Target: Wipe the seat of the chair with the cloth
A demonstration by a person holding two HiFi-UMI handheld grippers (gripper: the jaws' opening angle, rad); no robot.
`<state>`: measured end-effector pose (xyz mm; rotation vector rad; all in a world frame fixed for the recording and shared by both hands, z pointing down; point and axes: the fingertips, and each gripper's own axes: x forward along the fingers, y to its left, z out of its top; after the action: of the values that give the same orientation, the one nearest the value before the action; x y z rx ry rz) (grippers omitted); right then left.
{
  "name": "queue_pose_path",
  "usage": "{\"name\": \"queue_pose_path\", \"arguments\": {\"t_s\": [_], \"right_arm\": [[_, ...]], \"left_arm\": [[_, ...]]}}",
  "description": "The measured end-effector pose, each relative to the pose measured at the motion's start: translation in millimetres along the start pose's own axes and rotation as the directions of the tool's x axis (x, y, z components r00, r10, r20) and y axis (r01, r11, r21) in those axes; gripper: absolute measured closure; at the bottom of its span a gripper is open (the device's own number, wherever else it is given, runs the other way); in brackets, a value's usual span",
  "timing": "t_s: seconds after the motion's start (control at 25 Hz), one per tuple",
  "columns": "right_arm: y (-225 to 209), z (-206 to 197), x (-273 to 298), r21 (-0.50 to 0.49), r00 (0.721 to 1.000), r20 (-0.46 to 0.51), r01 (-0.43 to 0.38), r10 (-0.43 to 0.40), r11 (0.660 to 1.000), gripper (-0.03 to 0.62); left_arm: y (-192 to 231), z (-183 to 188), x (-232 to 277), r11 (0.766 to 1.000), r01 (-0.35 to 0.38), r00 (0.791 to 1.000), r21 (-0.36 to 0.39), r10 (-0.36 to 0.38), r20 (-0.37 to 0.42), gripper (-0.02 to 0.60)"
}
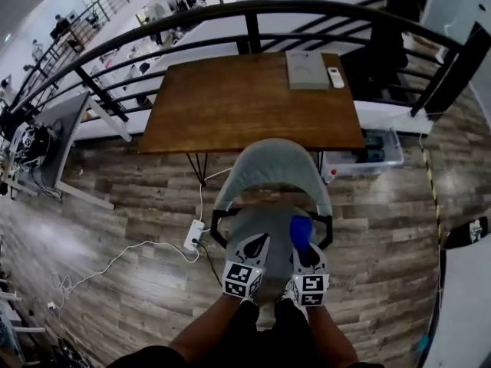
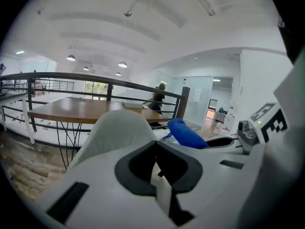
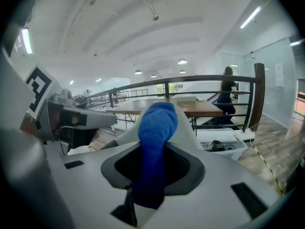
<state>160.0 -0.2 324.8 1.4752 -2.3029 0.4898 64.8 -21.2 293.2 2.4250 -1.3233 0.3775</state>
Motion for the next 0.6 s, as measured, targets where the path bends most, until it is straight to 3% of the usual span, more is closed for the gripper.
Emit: {"name": "queue_pose_path", "arguments": {"t_s": [0.16, 0.36, 0.6], "right_arm": [[7, 54, -14, -0.043, 0.998, 0.06, -0.012, 0.015, 0.999, 0.48], [24, 88, -42, -0.027, 0.995, 0.096, -0.019, 0.021, 0.999, 0.48], [31, 130, -37, -0.047, 0.984, 0.173, -0.03, 0.038, 0.998, 0.48]], "left_arm": [[-4, 39, -17, 1.0, 0.003, 1.0, 0.008, -0.003, 0.026, 0.58], [-12, 71, -51, 0.999, 0.019, 0.999, 0.032, -0.02, 0.046, 0.58], [38, 130, -76, 0.995, -0.074, 0.984, 0.069, 0.062, 0.165, 0.58]]}}
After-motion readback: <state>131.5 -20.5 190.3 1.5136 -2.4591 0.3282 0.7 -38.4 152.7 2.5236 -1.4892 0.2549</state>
